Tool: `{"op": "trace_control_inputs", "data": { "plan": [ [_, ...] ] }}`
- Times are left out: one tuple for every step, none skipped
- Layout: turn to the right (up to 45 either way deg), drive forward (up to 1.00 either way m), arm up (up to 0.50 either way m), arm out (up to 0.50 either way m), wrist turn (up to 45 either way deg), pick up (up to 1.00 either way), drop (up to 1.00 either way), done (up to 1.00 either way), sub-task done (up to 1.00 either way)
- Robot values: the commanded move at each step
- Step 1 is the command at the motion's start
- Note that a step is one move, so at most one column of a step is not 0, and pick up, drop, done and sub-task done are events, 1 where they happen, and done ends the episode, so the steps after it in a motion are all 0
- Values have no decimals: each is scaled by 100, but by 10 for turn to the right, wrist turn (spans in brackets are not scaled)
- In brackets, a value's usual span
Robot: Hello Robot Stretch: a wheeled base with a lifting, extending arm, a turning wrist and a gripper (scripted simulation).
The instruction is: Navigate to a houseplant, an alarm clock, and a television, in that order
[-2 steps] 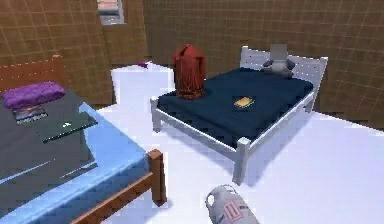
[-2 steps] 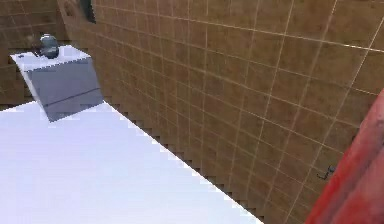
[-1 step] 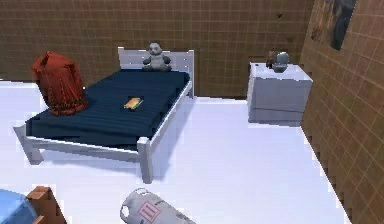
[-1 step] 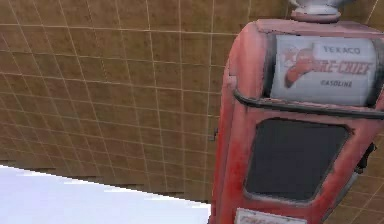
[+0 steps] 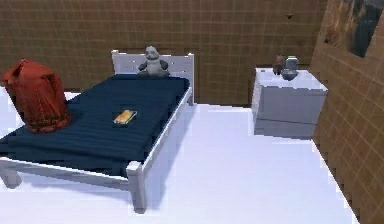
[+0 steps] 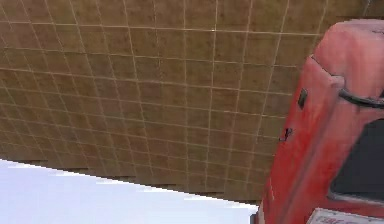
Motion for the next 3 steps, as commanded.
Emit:
{"op": "trace_control_inputs", "data": {
  "plan": [
    [270,0,0,0,0,0,0,0,0],
    [0,100,0,0,0,0,0,0,0],
    [0,80,0,0,0,0,0,0,0]
  ]
}}
